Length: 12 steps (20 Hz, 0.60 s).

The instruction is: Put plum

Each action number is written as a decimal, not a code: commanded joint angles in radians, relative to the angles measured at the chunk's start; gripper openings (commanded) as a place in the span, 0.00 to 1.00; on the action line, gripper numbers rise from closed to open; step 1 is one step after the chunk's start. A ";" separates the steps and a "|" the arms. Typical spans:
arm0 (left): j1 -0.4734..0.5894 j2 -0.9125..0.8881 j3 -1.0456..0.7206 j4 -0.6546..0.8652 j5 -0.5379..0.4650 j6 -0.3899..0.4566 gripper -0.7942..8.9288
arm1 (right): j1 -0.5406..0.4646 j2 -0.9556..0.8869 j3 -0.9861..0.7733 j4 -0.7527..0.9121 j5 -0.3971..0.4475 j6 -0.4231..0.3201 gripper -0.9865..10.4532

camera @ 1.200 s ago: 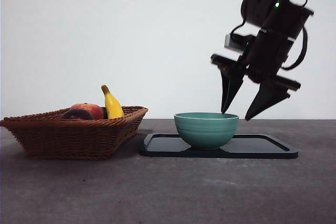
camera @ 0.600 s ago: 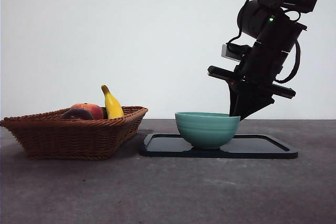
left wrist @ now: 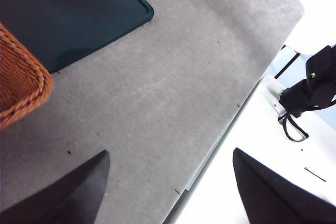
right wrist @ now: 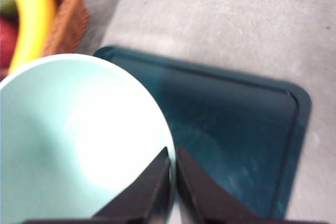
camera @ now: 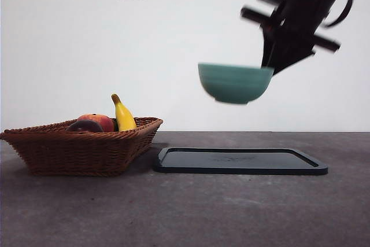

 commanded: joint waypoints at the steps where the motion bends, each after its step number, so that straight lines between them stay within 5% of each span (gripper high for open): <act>1: -0.004 0.005 0.014 0.004 0.006 0.008 0.46 | 0.026 -0.074 0.021 -0.058 0.003 -0.045 0.09; 12: -0.004 0.005 0.014 -0.002 0.006 0.008 0.46 | 0.180 -0.368 -0.200 -0.149 0.074 -0.057 0.09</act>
